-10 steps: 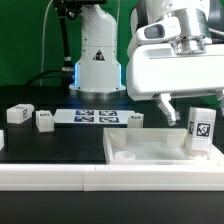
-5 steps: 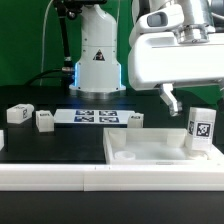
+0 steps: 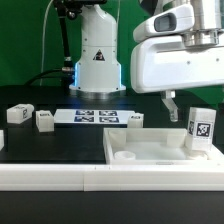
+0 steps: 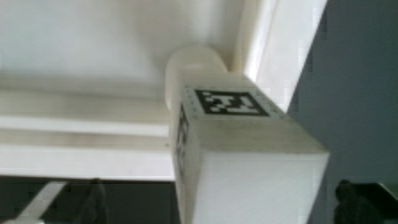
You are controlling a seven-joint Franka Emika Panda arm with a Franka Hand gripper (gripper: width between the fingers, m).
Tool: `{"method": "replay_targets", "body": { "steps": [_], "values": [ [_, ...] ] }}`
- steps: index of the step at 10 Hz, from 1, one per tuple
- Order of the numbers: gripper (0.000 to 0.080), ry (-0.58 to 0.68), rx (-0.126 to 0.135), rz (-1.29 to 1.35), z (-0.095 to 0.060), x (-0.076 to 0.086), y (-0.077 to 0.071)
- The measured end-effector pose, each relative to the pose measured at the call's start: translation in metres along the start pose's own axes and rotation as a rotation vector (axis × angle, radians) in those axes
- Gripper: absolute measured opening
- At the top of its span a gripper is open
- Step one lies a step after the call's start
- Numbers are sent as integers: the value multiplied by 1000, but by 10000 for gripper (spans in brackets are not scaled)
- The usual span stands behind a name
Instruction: Assemble one leg
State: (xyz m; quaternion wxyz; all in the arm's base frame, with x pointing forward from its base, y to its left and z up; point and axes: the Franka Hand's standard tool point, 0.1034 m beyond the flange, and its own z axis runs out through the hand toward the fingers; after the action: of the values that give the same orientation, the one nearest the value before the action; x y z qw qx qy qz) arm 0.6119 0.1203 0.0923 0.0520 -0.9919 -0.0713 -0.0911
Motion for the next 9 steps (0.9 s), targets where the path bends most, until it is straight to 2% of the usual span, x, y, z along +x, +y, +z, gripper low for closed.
{"method": "replay_targets", "body": {
  "steps": [1, 2, 6, 7, 8, 9],
  "values": [
    [649, -34, 2, 3, 0, 0, 2],
    [649, -122, 11, 7, 1, -9, 2],
    [649, -118, 10, 30, 5, -9, -5],
    [546, -119, 10, 30, 5, -9, -5],
    [386, -119, 10, 30, 5, -9, -5],
    [386, -118, 9, 31, 5, -9, -5]
  ]
}}
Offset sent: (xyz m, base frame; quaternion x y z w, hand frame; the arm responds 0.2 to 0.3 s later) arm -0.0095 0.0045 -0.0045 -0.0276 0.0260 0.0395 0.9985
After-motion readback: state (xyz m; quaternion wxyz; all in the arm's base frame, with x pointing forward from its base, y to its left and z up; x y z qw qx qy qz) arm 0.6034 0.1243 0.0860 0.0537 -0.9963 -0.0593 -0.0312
